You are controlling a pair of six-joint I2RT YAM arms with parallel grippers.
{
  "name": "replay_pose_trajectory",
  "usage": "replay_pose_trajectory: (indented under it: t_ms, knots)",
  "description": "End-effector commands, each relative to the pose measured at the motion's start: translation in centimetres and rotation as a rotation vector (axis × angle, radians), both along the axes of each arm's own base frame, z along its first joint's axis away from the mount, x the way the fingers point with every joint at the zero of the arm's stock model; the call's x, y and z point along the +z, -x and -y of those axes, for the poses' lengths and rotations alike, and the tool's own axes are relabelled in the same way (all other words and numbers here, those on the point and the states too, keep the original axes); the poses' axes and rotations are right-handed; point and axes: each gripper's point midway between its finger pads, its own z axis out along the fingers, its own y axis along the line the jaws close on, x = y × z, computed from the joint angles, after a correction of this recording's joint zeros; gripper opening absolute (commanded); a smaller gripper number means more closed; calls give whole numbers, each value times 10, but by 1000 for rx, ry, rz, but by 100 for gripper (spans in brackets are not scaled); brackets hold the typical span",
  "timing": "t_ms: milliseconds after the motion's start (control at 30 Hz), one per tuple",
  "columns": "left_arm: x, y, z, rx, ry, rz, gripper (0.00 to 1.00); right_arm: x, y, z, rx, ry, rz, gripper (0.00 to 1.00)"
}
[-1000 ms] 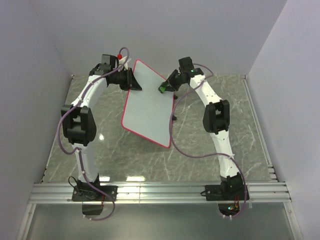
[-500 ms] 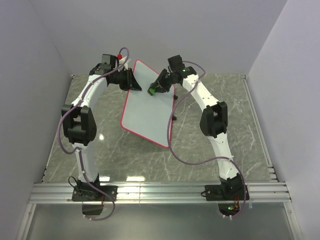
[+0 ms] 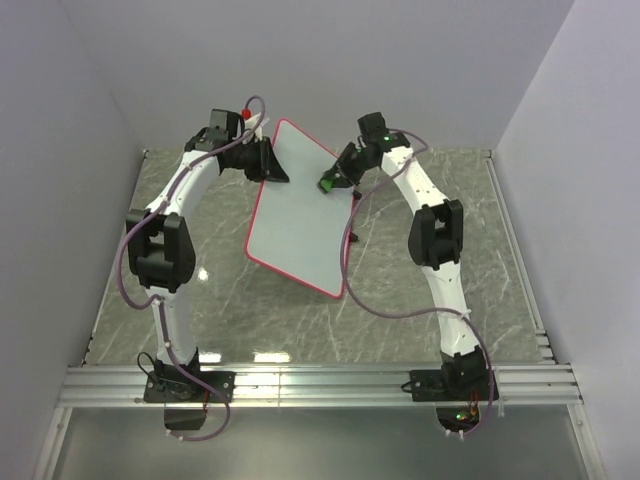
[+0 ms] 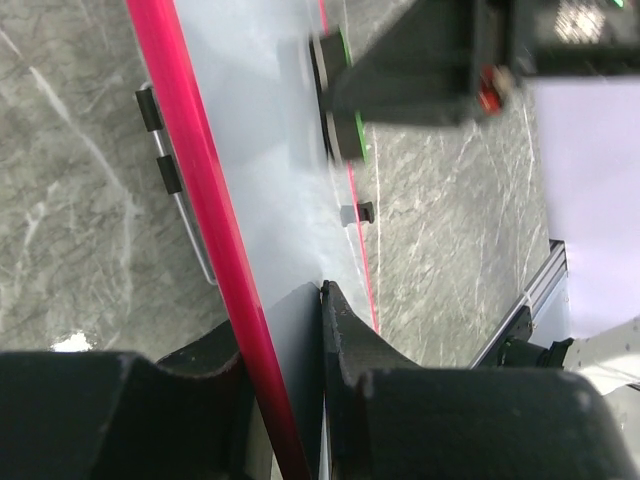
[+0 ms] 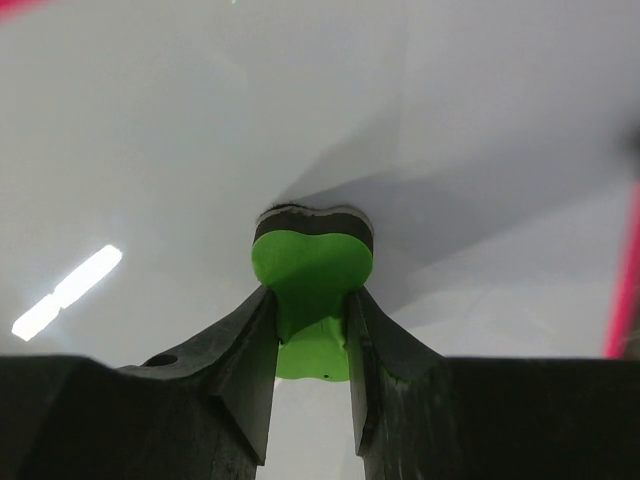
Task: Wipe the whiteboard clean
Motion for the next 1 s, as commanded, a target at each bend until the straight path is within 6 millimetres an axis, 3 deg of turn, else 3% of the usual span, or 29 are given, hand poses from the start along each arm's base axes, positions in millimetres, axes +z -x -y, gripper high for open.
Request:
replay_pose_trajectory:
  t_ms: [0, 133, 300, 433, 667, 700, 833, 967]
  knots:
    - [-82, 97, 72, -328, -130, -190, 0, -66, -2, 33, -37, 147, -103, 0]
    - [-82, 101, 75, -340, -136, -196, 0, -80, 9, 49, -40, 204, -148, 0]
    - [-84, 102, 74, -336, -146, -198, 0, -79, 19, 42, 2, 211, -153, 0]
    - [-86, 104, 73, -339, -154, -204, 0, -53, 11, 25, -8, 134, -101, 0]
    - [-97, 112, 74, -362, -189, -214, 0, 47, -5, -36, -55, -165, -20, 0]
    - [-97, 112, 75, -364, -190, -214, 0, 54, 2, -46, -36, -198, -29, 0]
    - [-100, 112, 75, -370, -199, -217, 0, 71, 18, -70, 7, -249, -35, 0]
    - [-101, 109, 75, -361, -200, -217, 0, 52, 27, -67, 24, -199, -59, 0]
